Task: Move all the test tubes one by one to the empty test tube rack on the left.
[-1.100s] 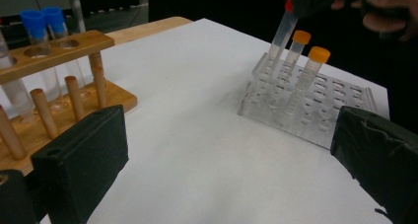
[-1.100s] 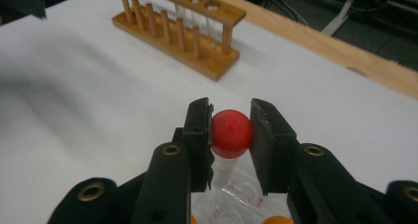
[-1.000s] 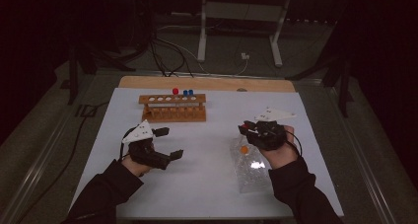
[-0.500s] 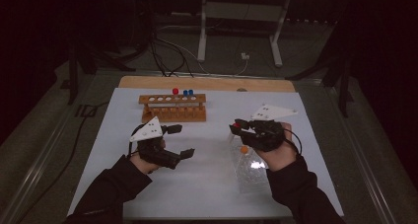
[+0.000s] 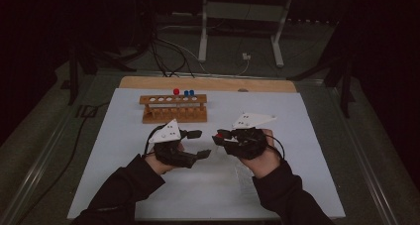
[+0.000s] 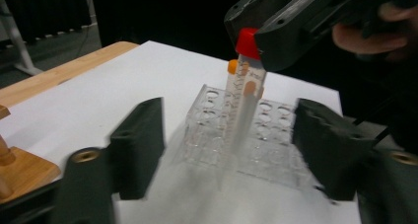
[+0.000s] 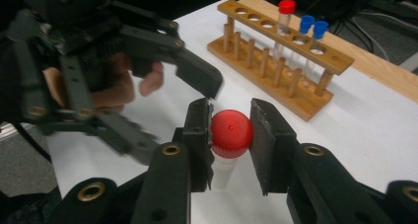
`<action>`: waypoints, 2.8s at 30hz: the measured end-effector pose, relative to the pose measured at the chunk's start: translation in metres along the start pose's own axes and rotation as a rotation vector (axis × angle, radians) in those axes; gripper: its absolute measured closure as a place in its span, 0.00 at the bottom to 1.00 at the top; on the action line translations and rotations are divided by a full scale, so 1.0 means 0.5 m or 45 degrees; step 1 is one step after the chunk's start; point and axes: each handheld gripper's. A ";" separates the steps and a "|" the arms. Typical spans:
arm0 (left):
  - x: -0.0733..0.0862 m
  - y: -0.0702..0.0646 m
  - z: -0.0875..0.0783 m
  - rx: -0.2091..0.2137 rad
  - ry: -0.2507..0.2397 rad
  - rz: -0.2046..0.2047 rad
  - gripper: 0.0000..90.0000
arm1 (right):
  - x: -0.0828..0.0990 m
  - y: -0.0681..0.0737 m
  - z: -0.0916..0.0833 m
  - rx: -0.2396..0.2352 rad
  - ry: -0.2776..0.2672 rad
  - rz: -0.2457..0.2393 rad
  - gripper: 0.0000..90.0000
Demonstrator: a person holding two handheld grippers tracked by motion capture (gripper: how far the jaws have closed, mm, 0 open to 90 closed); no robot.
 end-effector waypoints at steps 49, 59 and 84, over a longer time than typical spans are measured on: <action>-0.018 0.030 -0.046 -0.044 0.011 0.062 0.84 | 0.018 0.012 -0.047 0.067 -0.200 0.045 0.18; -0.044 0.072 -0.102 -0.173 -0.041 0.030 0.84 | 0.050 0.001 -0.075 0.067 -0.256 0.105 0.00; -0.075 0.248 -0.128 -0.619 -0.100 -0.056 0.84 | 0.090 0.011 -0.097 0.052 -0.305 0.090 0.00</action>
Point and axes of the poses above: each handheld gripper's, and its own axes: z roughly forward along the jaws, x roughly out of its underside, y roughly to its left, and after that the axes turned 3 degrees about x, right-handed
